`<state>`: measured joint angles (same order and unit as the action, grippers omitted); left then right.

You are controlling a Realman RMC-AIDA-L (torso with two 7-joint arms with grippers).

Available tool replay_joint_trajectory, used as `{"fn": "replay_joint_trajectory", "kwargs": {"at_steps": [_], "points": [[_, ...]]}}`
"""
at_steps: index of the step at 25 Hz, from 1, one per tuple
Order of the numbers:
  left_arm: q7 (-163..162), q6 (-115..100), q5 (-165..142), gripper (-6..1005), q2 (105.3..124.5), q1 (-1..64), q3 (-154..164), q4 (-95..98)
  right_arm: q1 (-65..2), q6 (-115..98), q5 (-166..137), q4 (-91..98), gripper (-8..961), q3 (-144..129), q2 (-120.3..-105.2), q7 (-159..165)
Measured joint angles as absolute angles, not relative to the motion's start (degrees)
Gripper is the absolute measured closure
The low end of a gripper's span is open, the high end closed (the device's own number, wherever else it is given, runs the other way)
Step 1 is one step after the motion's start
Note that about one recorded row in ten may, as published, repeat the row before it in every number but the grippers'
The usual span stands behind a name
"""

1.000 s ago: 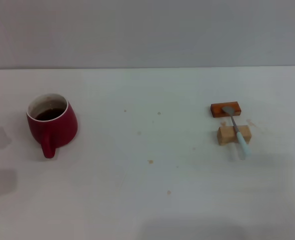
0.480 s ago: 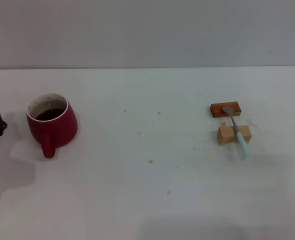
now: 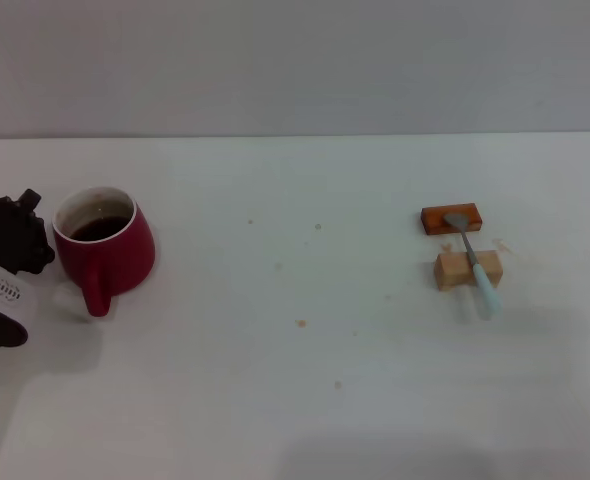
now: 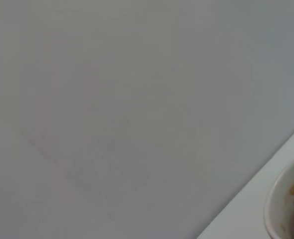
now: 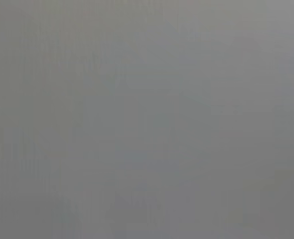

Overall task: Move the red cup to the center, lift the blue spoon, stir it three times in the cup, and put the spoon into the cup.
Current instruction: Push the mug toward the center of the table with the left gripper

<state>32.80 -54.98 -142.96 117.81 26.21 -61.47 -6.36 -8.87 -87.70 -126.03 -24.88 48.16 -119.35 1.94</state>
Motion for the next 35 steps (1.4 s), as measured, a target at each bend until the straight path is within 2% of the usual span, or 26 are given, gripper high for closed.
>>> {"fn": "replay_joint_trajectory", "kwargs": {"at_steps": [14, 35], "points": [[32.9, -54.5, -142.9, 966, 117.57, 28.2, -53.2, -5.1, -8.9, -87.7, -126.3, -24.9, 265, 48.2, -119.35, 1.9], [32.7, -55.7, -142.9, 941, 118.19, 28.7, -43.2, -8.3, -8.3, -89.1, -126.1, -25.1, 265, 46.7, -119.56, 1.9]]}}
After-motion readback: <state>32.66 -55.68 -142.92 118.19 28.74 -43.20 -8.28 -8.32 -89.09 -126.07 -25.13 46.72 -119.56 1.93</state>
